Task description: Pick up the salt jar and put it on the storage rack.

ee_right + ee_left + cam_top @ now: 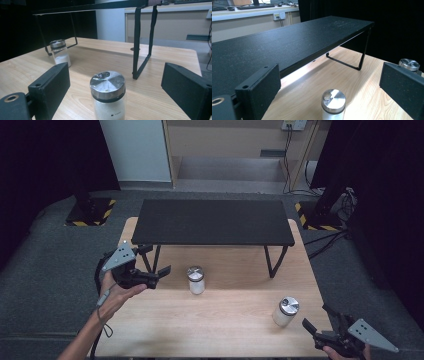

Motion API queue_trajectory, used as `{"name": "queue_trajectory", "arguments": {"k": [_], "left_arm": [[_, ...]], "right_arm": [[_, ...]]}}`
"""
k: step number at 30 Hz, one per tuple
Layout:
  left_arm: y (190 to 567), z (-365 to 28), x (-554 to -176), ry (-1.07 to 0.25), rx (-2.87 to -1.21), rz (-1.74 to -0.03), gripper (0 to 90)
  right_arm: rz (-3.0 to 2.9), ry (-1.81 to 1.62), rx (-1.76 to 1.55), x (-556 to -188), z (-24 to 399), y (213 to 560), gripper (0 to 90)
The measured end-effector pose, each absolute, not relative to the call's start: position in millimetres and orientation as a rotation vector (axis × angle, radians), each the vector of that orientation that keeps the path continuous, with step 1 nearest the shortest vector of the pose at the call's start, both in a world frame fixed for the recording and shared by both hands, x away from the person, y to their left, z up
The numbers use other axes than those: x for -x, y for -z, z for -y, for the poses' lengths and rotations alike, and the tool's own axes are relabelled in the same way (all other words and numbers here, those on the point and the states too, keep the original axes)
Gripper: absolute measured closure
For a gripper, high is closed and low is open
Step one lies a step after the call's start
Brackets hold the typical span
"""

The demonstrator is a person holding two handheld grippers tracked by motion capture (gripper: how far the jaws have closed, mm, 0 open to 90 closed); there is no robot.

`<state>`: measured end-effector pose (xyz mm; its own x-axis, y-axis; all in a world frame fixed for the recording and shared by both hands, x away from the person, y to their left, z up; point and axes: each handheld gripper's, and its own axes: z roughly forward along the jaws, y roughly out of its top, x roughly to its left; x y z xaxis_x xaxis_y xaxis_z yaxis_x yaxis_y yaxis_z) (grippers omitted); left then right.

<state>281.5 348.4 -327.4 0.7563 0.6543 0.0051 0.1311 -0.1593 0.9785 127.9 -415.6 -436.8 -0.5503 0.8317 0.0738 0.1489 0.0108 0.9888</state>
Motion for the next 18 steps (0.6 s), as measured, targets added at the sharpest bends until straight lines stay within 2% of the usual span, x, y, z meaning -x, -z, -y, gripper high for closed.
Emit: {"name": "queue_trajectory", "arguments": {"k": [18], "left_arm": [[338, -366, -301, -0.437, -1.702, -0.585, 1.2]], "right_arm": [[-1.721, -1.548, -1.008, -127, 413, 437, 4.7]]}}
